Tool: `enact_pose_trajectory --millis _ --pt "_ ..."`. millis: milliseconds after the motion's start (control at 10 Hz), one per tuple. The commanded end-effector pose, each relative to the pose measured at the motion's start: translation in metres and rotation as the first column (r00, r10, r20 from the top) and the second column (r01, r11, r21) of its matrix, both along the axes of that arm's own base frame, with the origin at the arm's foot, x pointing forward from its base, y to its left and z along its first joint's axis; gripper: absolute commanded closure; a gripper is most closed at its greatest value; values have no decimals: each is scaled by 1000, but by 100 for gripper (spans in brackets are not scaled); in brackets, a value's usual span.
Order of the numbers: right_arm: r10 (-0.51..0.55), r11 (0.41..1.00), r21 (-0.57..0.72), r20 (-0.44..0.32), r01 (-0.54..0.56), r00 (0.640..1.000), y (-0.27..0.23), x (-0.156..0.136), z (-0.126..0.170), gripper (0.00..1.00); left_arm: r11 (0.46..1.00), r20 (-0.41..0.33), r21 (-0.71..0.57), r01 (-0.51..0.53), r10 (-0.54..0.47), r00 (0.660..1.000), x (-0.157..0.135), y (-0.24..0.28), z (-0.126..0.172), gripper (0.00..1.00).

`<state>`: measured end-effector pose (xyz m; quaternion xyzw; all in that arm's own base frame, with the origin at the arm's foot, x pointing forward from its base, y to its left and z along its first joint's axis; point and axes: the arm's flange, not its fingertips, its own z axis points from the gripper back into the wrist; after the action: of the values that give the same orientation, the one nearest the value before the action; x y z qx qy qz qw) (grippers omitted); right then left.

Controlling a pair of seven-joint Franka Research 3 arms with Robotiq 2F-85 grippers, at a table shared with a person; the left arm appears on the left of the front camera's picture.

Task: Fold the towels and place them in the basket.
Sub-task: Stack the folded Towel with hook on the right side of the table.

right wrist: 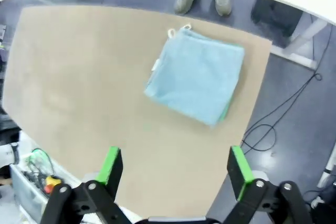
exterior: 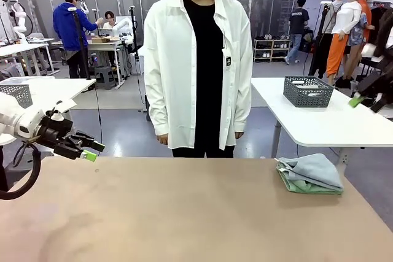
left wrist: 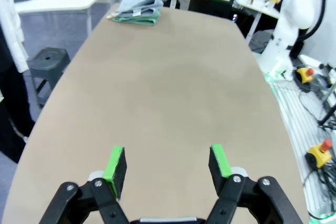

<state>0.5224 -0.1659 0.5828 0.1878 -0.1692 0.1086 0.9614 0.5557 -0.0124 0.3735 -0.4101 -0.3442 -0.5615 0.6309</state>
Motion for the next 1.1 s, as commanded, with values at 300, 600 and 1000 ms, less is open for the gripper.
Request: enact_pose_trajectory --millis 300,600,1000 --pt "-84 996 -11 171 87 982 36 -112 50 0 1000 2 2 -2 2 1000 -2 0 2 20" --pt "-53 999 -1 181 54 982 32 -120 63 0 1000 2 2 -2 2 1000 -2 0 2 20" --pt "-53 999 -1 181 54 982 32 -120 63 0 1000 2 2 -2 2 1000 -2 0 2 20"
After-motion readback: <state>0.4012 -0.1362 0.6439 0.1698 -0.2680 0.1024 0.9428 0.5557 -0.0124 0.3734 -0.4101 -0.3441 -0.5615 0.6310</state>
